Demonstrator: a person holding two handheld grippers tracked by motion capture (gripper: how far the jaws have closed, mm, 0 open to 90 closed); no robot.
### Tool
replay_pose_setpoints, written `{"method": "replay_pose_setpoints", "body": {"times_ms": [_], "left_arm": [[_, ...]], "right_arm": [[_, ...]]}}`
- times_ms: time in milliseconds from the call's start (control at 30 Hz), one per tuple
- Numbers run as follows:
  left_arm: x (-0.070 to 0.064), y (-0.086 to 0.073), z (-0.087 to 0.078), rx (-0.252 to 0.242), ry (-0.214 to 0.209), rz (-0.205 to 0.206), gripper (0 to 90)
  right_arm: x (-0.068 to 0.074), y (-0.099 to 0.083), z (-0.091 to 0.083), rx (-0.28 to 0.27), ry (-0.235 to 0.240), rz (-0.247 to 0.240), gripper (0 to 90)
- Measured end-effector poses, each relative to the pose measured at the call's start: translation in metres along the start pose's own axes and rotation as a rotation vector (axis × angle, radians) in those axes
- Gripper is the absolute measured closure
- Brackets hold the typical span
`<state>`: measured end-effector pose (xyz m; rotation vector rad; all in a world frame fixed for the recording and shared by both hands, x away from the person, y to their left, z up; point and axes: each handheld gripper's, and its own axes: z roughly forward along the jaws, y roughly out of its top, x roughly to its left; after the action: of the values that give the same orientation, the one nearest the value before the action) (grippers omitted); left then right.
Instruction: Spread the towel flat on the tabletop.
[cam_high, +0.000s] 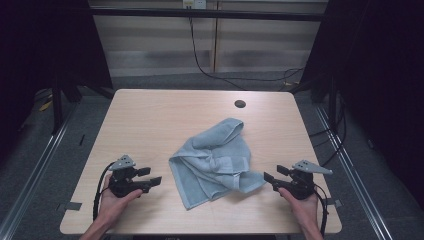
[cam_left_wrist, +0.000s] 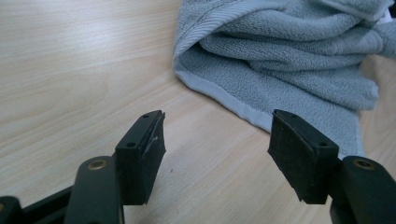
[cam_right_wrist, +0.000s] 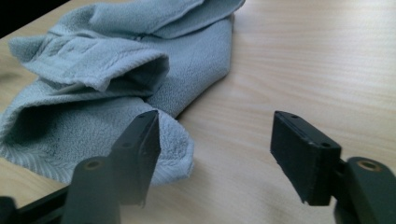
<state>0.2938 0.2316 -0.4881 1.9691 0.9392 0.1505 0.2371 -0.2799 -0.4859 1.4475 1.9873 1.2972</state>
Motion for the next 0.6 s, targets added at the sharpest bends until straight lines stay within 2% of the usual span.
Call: {"method": "replay_pose_setpoints", "body": {"times_ms": [33, 67, 100, 133, 167, 267, 333, 400, 467, 500, 533, 600], "left_arm": [[0.002, -0.001, 0.000, -0.012, -0.044, -0.026, 37.0], [0.002, -0.001, 0.000, -0.016, -0.054, -0.028, 37.0], [0.002, -0.001, 0.001, -0.006, -0.048, -0.010, 37.4], [0.002, -0.001, 0.001, -0.006, -0.048, -0.010, 38.4], [0.000, 0.000, 0.003, 0.012, -0.027, 0.016, 38.7], [-0.001, 0.003, 0.005, 0.005, -0.040, 0.014, 38.8], [-0.004, 0.010, 0.005, -0.008, -0.036, 0.034, 39.9], [-0.005, 0.013, 0.007, -0.027, -0.049, 0.034, 44.1], [-0.007, 0.016, 0.009, -0.022, -0.036, 0.038, 47.0], [-0.010, 0.022, 0.013, -0.029, -0.056, 0.036, 49.5], [-0.011, 0.025, 0.015, -0.033, -0.049, 0.038, 50.9], [-0.015, 0.033, 0.021, -0.024, -0.029, 0.069, 51.7]], "right_arm": [[0.000, 0.000, 0.003, 0.033, 0.010, 0.007, 28.1], [0.001, 0.000, 0.003, 0.038, 0.018, 0.003, 28.4], [0.003, 0.000, 0.003, 0.040, 0.024, -0.003, 28.9], [0.005, 0.001, 0.002, 0.037, 0.036, -0.008, 29.9], [0.008, 0.003, 0.002, 0.029, 0.050, -0.013, 30.9], [0.018, 0.011, 0.002, 0.022, 0.117, -0.034, 33.8], [0.028, 0.015, 0.004, 0.017, 0.151, -0.042, 34.0], [0.039, 0.019, 0.009, 0.033, 0.185, -0.073, 37.8], [0.051, 0.024, 0.013, 0.032, 0.211, -0.094, 42.4], [0.056, 0.028, 0.016, 0.040, 0.231, -0.103, 42.0], [0.060, 0.033, 0.019, 0.049, 0.246, -0.116, 43.1], [0.067, 0.043, 0.025, 0.050, 0.272, -0.116, 47.4]]}}
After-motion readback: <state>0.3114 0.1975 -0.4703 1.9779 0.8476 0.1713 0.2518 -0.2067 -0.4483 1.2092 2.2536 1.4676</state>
